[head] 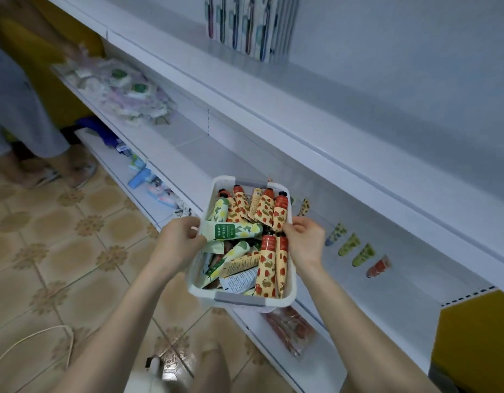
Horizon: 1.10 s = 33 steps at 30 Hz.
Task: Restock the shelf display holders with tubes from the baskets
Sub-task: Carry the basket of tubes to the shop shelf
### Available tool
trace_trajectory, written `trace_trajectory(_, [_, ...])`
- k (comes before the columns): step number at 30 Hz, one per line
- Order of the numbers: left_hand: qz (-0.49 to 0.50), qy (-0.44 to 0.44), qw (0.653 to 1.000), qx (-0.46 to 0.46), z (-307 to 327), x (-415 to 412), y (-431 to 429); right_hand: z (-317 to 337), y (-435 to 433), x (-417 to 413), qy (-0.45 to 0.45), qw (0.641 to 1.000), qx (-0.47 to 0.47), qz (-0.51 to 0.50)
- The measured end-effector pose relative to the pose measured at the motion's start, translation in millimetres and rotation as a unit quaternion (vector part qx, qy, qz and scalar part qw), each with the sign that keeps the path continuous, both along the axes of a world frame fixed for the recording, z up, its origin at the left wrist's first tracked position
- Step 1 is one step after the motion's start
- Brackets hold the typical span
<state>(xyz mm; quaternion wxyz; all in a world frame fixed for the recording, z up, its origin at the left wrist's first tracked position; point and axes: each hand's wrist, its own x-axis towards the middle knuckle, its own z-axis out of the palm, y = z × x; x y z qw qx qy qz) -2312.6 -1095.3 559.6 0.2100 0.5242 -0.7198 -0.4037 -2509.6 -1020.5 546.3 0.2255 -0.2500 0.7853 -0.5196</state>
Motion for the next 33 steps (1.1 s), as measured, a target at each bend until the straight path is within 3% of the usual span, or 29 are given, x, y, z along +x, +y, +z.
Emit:
trace_trajectory(11, [-0.014, -0.021, 1.000, 0.001, -44, -7, -176, -45, -166, -5, 0.000, 1.000, 0.026, 0.000])
trace_trajectory(20, [-0.091, -0.075, 0.992, -0.052, -78, -21, -325, -88, -289, 3, -0.013, 0.996, 0.035, -0.085])
trace_trajectory(33, [-0.109, -0.094, 0.986, -0.089, -187, -65, -405, -159, -347, -10, -0.086, 0.985, 0.047, -0.143])
